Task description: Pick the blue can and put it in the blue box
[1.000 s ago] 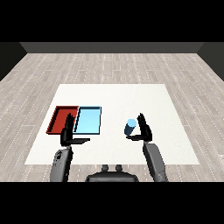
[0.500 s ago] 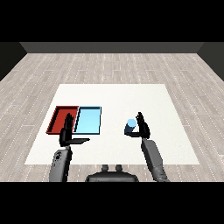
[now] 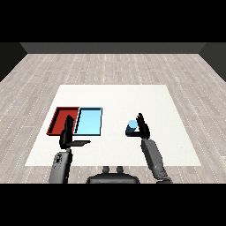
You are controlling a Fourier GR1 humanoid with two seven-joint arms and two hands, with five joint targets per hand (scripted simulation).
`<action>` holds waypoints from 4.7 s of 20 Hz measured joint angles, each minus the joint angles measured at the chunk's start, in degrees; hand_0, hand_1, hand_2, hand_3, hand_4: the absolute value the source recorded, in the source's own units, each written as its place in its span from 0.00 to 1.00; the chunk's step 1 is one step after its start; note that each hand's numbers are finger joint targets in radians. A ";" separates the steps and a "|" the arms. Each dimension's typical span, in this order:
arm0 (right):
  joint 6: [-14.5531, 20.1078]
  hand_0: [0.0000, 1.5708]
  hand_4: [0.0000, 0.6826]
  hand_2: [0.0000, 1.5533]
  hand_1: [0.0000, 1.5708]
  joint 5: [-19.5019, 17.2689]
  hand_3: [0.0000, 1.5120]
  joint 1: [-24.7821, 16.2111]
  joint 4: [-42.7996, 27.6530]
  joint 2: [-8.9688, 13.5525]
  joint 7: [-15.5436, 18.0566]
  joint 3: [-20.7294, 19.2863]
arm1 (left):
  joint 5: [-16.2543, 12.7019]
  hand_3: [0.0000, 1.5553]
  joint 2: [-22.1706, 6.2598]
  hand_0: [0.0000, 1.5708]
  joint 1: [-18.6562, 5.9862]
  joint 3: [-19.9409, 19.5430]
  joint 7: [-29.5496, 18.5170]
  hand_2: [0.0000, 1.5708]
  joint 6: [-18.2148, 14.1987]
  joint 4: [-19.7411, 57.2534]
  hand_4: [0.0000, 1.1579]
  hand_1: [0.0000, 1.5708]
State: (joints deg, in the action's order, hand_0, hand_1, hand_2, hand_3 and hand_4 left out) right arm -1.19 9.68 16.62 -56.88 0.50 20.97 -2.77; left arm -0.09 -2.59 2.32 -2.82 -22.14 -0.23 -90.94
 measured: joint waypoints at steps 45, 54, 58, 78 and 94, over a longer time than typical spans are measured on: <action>17.71 0.93 0.76 0.95 0.93 -1.46 0.90 5.12 -0.24 -0.01 0.24 10.59 | 0.15 0.00 0.85 0.00 -1.96 1.19 -0.56 0.00 0.02 2.24 0.00 0.00; 17.59 0.92 0.79 0.95 0.92 -2.37 0.90 8.27 -5.12 -0.20 -2.23 11.78 | 0.77 0.00 1.96 0.00 -1.58 5.52 1.24 0.00 0.64 1.28 0.00 0.00; 16.33 0.92 0.79 0.95 0.92 -3.14 0.90 7.41 -8.37 0.07 -3.19 11.99 | 0.27 0.00 2.34 0.00 -5.16 7.54 2.77 0.00 -0.93 3.19 0.00 0.00; 12.61 0.92 0.84 0.95 0.92 -6.46 0.92 7.90 -15.35 -0.09 -7.53 10.91 | -5.44 0.00 2.53 0.00 -11.27 18.01 5.81 0.00 -7.28 5.64 0.00 0.00; 14.40 0.91 0.82 0.94 0.91 -2.82 0.91 8.76 -17.01 -0.48 -7.66 16.68 | -10.09 0.00 2.58 0.00 -19.75 25.05 2.56 0.00 -14.01 18.93 0.00 0.00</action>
State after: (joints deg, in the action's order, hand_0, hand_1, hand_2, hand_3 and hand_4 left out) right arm 13.21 6.86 25.37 -73.89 0.02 13.32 13.91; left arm -10.18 -0.01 -17.43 22.22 -19.58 -14.24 -72.01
